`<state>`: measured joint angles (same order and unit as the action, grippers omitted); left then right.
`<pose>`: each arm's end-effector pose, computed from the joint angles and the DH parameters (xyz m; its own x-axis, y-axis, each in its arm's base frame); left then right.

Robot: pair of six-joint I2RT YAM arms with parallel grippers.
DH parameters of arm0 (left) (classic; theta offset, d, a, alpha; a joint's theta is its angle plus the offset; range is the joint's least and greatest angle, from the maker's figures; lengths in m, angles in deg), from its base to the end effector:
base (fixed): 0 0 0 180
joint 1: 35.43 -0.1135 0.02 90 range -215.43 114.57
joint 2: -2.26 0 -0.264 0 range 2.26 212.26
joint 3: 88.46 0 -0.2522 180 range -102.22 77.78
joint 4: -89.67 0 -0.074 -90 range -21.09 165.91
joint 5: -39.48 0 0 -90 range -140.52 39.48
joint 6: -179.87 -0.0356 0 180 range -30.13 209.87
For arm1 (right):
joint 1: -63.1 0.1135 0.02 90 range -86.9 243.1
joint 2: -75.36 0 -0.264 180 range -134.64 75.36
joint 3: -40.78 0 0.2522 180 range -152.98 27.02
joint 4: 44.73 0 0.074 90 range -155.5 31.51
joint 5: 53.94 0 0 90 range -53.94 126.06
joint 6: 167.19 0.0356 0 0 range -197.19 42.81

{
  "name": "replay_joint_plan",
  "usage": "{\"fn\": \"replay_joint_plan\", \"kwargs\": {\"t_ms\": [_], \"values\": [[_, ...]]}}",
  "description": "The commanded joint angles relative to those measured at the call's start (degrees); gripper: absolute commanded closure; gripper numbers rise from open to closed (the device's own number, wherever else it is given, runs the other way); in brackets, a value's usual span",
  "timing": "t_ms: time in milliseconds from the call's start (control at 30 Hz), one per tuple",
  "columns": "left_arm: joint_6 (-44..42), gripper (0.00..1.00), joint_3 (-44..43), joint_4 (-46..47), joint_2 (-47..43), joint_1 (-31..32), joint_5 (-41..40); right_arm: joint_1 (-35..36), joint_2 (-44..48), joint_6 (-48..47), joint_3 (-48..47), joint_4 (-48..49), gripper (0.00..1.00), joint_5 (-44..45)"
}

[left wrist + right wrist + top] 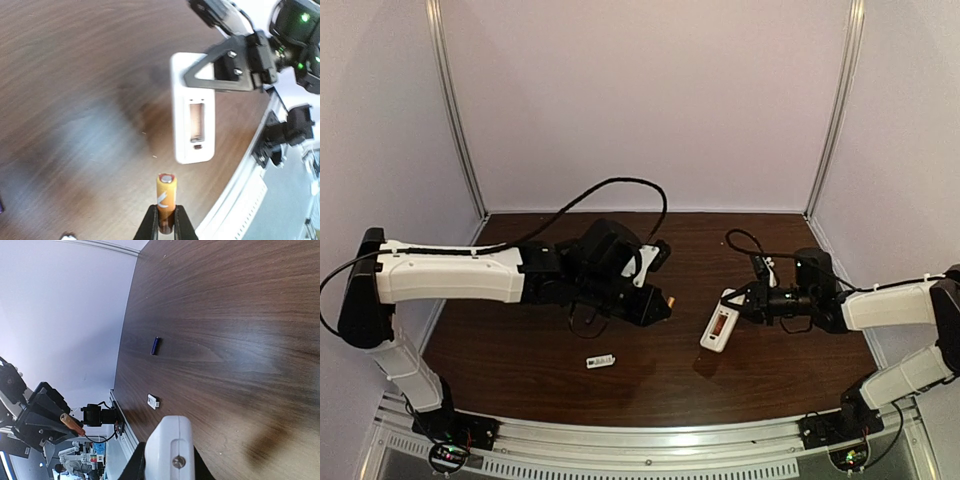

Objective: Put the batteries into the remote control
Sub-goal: Pick up the battery from the center of the board, then place the battery in the battery compartment.

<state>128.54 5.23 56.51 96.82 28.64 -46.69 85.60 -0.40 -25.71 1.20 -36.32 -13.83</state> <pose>0.1608 -0.3362 0.2680 -0.8002 0.2200 -0.5580 0.5370 0.6772 -0.5031 0.2154 0.1187 0.1753 -0.9501 0.1520 -0.2723 -0.2061 0.3489 0.9142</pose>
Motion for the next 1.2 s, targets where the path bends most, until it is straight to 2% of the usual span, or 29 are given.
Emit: {"fn": "replay_joint_plan", "kwargs": {"t_ms": [0,167,400,1167], "values": [[-2.2,1.0,0.2,4.5,2.2,0.3,11.7,5.1,-1.6,5.2,-0.2,5.7,1.0,4.6],[0.6,1.0,0.5,5.9,3.5,0.4,17.5,10.6,-4.1,7.8,-0.9,9.1,1.0,7.6],[4.0,1.0,0.9,5.1,5.7,0.6,20.9,14.3,-8.4,11.2,-1.1,14.9,1.0,10.0],[7.6,1.0,-1.2,-4.3,12.2,-1.7,20.2,18.8,-12.1,14.0,-1.5,19.4,1.0,10.7]]}}
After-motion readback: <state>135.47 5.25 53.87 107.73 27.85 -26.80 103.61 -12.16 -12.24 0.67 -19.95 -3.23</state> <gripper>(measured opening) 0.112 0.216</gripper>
